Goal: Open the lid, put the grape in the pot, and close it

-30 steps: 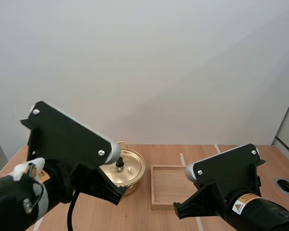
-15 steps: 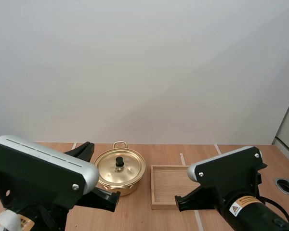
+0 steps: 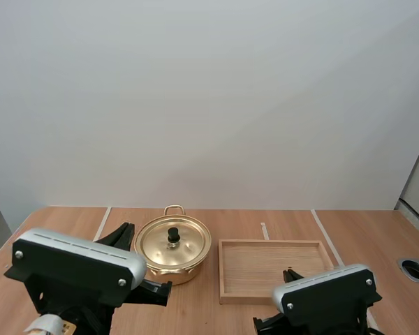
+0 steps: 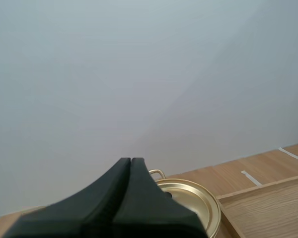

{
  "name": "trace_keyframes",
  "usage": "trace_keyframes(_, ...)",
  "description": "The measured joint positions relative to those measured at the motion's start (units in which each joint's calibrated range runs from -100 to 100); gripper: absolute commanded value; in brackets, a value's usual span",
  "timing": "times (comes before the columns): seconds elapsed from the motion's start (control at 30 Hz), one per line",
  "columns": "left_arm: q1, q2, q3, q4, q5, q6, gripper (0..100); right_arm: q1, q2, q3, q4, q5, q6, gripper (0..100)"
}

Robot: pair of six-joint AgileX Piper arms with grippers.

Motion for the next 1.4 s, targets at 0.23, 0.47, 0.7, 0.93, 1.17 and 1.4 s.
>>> trace_keyframes(0.23, 0.3, -3.6, 10.9, -0.8, -9.4, -3.4, 0, -0.9, -4.3, 0.2, 5.5, 3.5, 0.1, 0)
trace_keyframes(0.47, 0.36, -4.3, 12.7, -1.0, -5.7, -6.5, 0, -3.3, -4.5, 0.2, 9.4, 9.3, 0.1, 0)
trace_keyframes(0.7, 0.63, -4.3, 12.9, 4.8, 5.0, -12.8, 0, -3.8, -4.5, 0.1, 11.2, 15.2, 0.1, 0)
trace_keyframes(0.93, 1.51, -4.3, 12.9, 21.5, 6.6, -32.8, 0, -4.1, -4.5, 0.1, 11.3, 15.4, 0.7, 0)
trace_keyframes(1.17, 1.56, -4.3, 12.9, 24.2, 8.7, -33.3, 0, -4.1, -4.5, 0.1, 11.5, 16.6, 1.0, 0)
trace_keyframes(1.4, 1.56, -4.3, 12.9, 24.2, 9.1, -31.8, 0, -4.1, -4.5, 0.1, 11.5, 16.8, 1.1, 0)
